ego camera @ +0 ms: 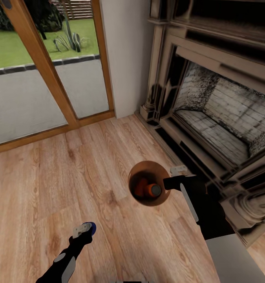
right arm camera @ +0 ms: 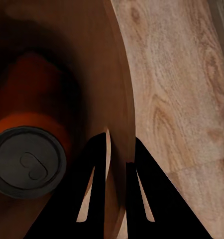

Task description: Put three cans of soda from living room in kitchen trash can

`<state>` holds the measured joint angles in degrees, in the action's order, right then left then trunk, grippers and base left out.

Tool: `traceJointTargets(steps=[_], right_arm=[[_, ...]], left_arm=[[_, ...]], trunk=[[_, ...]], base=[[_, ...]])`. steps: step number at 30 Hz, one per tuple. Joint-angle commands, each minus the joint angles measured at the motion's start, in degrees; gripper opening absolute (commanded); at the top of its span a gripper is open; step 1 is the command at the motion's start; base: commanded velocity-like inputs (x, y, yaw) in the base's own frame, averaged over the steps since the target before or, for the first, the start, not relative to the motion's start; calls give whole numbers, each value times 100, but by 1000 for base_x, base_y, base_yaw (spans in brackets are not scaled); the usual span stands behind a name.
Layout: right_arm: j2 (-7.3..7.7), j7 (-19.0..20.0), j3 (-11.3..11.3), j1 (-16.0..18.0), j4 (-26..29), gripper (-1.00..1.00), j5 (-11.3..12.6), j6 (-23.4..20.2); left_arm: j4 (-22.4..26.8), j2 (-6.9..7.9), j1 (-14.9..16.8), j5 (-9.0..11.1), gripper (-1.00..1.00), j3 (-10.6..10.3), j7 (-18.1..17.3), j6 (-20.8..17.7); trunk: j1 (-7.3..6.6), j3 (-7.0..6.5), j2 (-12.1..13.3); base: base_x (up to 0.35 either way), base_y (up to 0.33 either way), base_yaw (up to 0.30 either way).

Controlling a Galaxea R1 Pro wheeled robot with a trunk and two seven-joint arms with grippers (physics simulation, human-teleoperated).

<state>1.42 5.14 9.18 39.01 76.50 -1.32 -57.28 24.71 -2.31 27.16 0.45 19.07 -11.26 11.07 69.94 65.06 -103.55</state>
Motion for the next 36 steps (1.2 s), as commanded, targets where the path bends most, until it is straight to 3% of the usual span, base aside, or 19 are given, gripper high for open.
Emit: traceJointTargets(steps=[1, 11, 36], right_arm=[[-2, 75, -4, 1, 0, -100, 127, -3], [-2, 75, -4, 1, -76, -100, 124, -3], [-19, 75, -4, 1, -118, -100, 124, -3]], left_arm=[[-1, -3, 0, -1, -100, 0, 1, 0], [-1, 2, 0, -1, -100, 0, 1, 0], [89, 2, 0, 2, -100, 8, -114, 0]], trunk=[[-23, -28, 42], [-243, -284, 443], [-792, -778, 1445]], base=[[0, 0, 0], [0, 0, 0], [0, 0, 0]])
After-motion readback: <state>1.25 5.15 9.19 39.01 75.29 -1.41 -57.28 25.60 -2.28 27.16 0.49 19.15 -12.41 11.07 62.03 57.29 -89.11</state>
